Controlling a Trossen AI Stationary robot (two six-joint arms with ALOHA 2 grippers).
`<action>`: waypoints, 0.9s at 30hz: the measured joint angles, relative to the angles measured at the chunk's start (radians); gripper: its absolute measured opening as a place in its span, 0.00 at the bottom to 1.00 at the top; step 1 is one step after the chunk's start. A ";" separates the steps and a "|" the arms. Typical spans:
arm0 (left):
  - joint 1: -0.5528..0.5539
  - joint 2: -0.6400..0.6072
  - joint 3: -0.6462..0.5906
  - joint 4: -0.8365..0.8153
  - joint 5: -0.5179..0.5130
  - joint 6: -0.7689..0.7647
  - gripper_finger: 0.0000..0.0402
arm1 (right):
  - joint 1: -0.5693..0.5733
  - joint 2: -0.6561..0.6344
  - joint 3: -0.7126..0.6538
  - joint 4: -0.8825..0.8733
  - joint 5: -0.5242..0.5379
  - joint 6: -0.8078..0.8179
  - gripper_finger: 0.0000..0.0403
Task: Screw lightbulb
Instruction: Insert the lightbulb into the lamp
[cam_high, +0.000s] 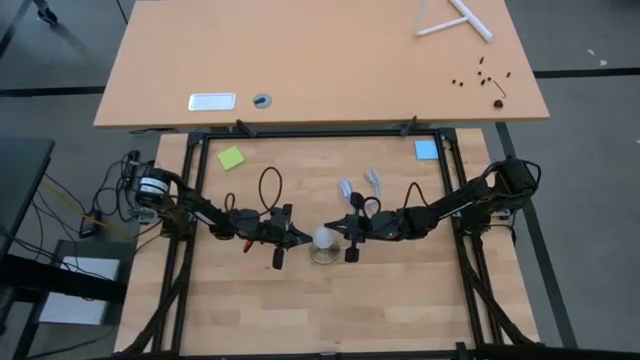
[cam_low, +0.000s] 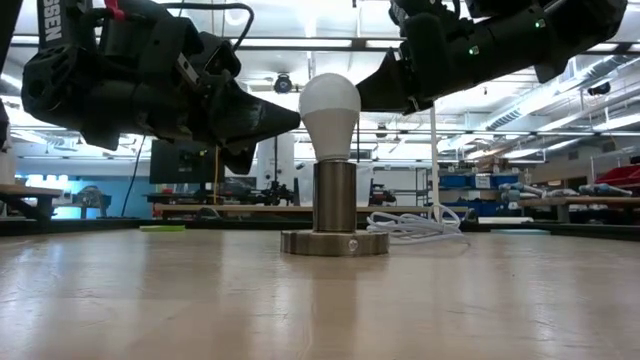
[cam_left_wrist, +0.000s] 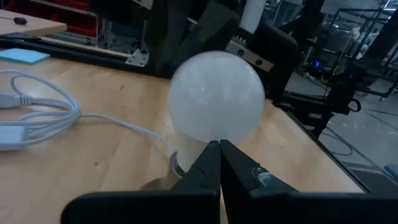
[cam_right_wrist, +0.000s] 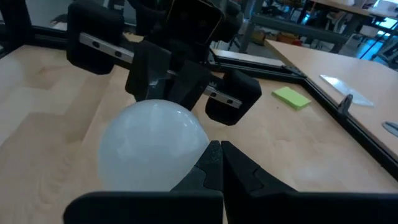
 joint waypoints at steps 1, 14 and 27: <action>0.000 0.000 0.000 0.005 -0.003 0.000 0.01 | 0.002 0.000 0.000 -0.006 0.000 0.001 0.00; -0.017 -0.016 -0.002 -0.009 0.002 0.014 0.01 | 0.010 0.002 0.000 -0.024 0.008 0.011 0.00; -0.090 -0.068 0.096 -0.171 0.062 -0.016 0.01 | 0.010 0.002 0.000 -0.023 0.011 0.015 0.00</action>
